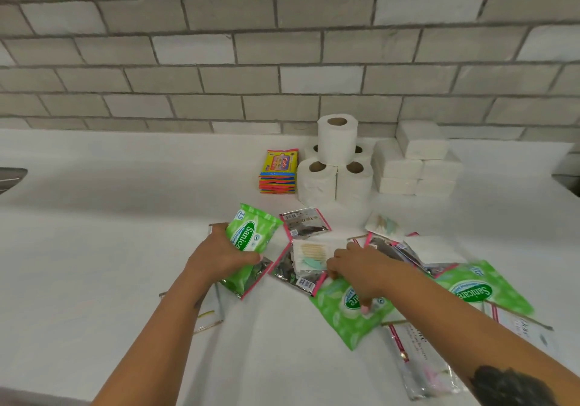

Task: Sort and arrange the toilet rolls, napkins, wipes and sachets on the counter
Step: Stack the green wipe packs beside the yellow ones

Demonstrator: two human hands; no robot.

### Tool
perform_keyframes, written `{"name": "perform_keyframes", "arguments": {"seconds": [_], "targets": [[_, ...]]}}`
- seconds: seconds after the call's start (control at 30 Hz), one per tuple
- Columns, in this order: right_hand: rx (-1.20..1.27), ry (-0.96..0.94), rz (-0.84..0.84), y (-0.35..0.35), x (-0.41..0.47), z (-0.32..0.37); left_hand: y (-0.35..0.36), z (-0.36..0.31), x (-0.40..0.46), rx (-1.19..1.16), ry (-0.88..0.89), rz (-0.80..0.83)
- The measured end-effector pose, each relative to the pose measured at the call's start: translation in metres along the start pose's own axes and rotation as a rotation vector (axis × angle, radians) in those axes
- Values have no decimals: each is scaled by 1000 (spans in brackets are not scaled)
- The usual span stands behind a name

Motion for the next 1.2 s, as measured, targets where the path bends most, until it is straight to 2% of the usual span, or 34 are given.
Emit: {"name": "perform_keyframes", "arguments": {"seconds": [0.13,0.4,0.57,0.77,0.87,0.97,1.1,1.2], "targets": [[-47,-35,4,-1,3,2,3,2,-4,-10,-13,20],[-115,-35,76,-6,6,6,-4,17,-8,9,-37,-60],[47,17,169,-15,7,0,-16,29,6,-4,-30,-57],[29,38,329,-52,13,6,-34,37,36,-80,-39,-4],[29,29,331,-82,24,15,-47,43,52,-134,-42,29],[-10,10,202,-113,44,30,-60,49,70,-157,-39,35],[-54,-55,-229,-143,83,57,-79,59,94,-165,-41,28],[-197,-138,-439,-148,123,77,-90,73,113,-161,-65,-16]]}}
Point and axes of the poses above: each hand's wrist, its own x-axis towards the middle knuckle, its own y-axis out of the palm, z = x × y, the point moved 2 cm from there along x, towards the middle knuckle, and after that the axes turned 4 degrees about x, right-handed, at the moved point
